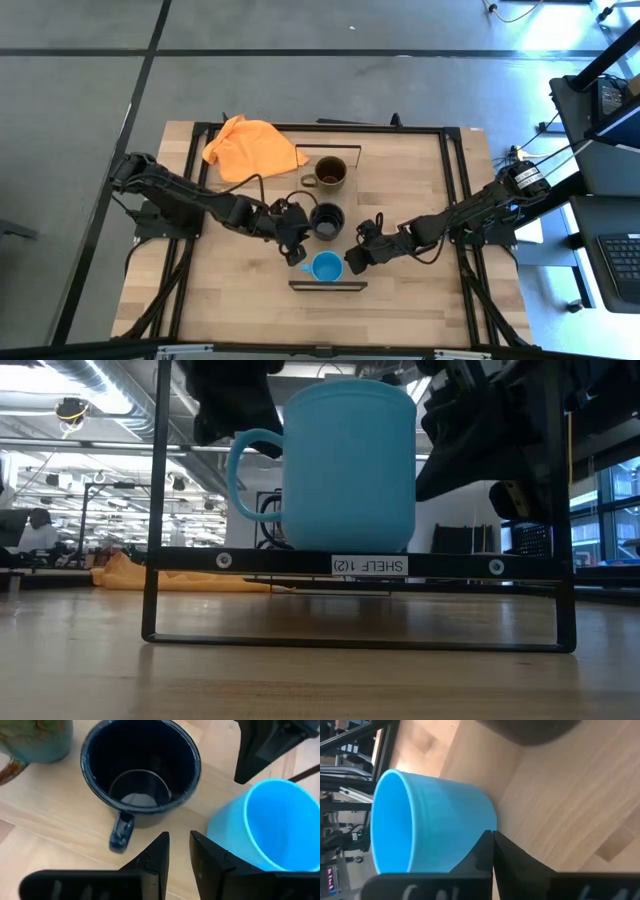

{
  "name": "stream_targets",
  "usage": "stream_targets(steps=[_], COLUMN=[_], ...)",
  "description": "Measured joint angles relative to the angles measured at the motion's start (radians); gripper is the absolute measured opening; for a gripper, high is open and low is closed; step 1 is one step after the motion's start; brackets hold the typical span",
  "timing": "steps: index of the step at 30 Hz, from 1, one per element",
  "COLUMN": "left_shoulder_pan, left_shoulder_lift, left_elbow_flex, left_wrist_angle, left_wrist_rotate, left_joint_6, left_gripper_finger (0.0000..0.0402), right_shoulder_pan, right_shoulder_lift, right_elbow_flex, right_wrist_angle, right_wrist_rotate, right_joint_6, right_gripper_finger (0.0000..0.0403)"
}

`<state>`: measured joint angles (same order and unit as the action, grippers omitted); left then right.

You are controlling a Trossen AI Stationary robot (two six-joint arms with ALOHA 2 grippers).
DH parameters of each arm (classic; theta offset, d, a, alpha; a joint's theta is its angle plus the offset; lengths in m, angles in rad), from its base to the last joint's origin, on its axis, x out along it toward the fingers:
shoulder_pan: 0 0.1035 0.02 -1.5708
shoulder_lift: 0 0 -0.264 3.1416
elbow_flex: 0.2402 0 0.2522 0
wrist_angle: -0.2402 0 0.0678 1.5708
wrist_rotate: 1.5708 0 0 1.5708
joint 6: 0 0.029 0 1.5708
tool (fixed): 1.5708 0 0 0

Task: Stack small to large cups/mugs on shelf
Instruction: Adjust the blue mug on the shelf, then return to Home Position

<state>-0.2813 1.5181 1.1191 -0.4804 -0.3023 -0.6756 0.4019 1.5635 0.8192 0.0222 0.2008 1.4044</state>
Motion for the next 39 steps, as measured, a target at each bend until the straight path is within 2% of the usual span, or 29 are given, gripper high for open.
stream_targets(steps=[9, 15, 20, 33, 39], left_shoulder_pan=[0.058, 0.08, 0.085, 0.126, 0.123], left_shoulder_lift=[0.0, 0.042, 0.078, 0.097, 0.087], left_elbow_flex=[0.0, 0.001, 0.0, 0.0, 0.0], left_wrist_angle=[0.011, 0.035, 0.062, 0.099, 0.089], left_wrist_rotate=[0.076, 0.129, 0.132, 0.146, 0.171], left_joint_6=[0.059, 0.078, 0.091, 0.14, 0.155], left_gripper_finger=[0.007, 0.007, 0.007, 0.007, 0.007], right_shoulder_pan=[-0.004, -0.014, -0.018, -0.025, -0.025], right_shoulder_lift=[-0.001, -0.012, -0.043, -0.045, -0.045], right_elbow_flex=[0.0, 0.0, 0.0, 0.0, -0.001], right_wrist_angle=[-0.002, 0.0, -0.009, -0.02, -0.105], right_wrist_rotate=[0.016, 0.048, 0.094, 0.088, 0.107], right_joint_6=[0.0, -0.003, -0.013, -0.018, 0.002], right_gripper_finger=[0.0004, 0.0004, 0.0004, 0.0004, 0.0004])
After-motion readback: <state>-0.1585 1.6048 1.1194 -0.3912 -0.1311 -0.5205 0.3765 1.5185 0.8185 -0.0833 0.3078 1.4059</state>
